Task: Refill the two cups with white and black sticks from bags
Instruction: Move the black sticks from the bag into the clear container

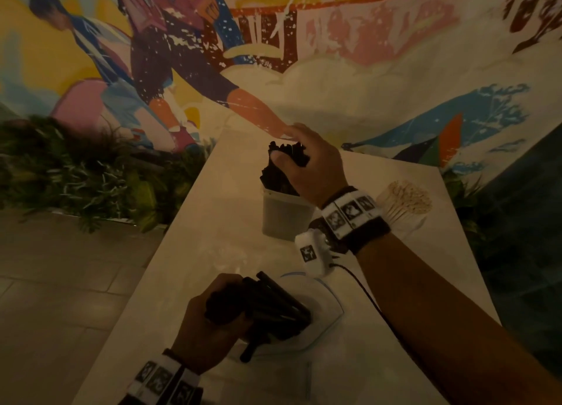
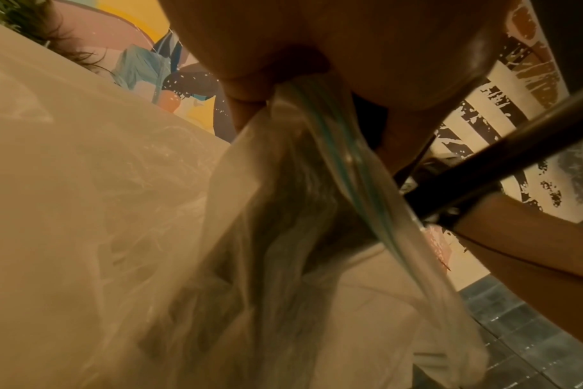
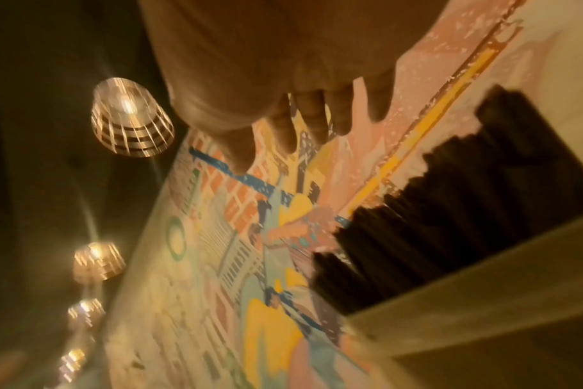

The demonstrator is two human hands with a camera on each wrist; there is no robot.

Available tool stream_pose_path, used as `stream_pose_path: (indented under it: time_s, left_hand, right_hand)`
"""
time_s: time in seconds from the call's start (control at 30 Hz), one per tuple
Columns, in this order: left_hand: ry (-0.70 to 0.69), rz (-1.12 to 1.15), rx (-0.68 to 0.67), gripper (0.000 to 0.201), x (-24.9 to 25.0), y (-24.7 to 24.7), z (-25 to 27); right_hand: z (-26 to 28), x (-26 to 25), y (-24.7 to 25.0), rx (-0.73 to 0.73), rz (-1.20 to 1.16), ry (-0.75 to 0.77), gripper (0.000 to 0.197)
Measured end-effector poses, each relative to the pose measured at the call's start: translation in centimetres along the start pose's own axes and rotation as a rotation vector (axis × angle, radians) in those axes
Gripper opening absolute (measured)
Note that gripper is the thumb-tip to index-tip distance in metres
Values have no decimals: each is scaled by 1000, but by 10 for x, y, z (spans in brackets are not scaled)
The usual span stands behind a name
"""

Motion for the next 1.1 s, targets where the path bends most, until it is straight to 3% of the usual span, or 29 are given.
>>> stream_pose_path:
  time_s: [0.13,0.27,0.37,0.47,0.57,0.7,0.83,1.1]
  left_hand:
    - [4,-22,5,40,-1,1,-1]
    - [0,-27,2,41,1,0,-3]
    - [-3,-14,2,42,1,-3,-4]
    - [-32,-55,-18,44,10,-9,-7]
    - [-56,-103,-70,48,22,-17,-9]
    - [-27,-211,-134,55,25,-32,-12]
    - [-14,-146,-129,55,25,-33,-16]
    - [-55,-74,-146,58,40,-62,-25]
  right_hand:
    - [60,15,-9,-405,-166,-172,68]
    - [140,59,-35,-790,15,-309,103]
    - [192,77,-55,-936,146,-315,127]
    - [218,79,-73,-897,199,-257,135]
    - [219,71,-82,-768,207,-180,131]
    - [209,76,-76,-566,30,-196,107]
    - [202,75,-57,-434,-123,-111,62]
    - [188,104,-34,-317,-187,-62,46]
Point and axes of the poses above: each hand's wrist, its own z-axis away from the middle knuckle, its own y-axis out of the back of the hand, x = y × z, the point moved 10 cm from there along -z, towards the middle knuckle, and after that the axes turned 12 degrees about -y, right-handed, at the moved point
